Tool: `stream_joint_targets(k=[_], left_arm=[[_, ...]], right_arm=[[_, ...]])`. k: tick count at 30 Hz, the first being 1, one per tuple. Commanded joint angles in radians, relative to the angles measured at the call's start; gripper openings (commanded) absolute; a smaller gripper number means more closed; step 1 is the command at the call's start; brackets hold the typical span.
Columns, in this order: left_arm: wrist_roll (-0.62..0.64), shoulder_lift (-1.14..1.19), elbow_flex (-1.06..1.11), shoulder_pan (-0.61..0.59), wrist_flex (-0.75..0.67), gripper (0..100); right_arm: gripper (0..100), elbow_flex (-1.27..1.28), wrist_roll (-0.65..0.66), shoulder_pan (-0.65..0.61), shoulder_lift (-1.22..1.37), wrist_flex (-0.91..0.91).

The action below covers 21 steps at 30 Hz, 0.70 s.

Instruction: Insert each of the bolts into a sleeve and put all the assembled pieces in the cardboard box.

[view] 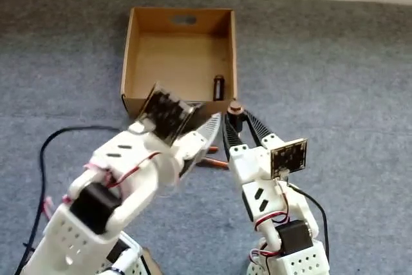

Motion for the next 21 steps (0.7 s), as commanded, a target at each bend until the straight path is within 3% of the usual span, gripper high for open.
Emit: stream_joint_targets(k=[1,10,21], left_arm=[[-0.041,-0.081,0.056,-0.108,0.005,12],[-0.04,-0.087,0.249,-0.406,0.002,12],[-0.046,-0.084,0.418,-0.484,-0.003,12]], right_arm=[[0.7,-0.016,-0.002,0.012,-0.013,-0.025],[0.7,0.005,0.003,0.012,-0.013,-0.025],[0.7,0.001,0.005,0.012,-0.013,0.065]])
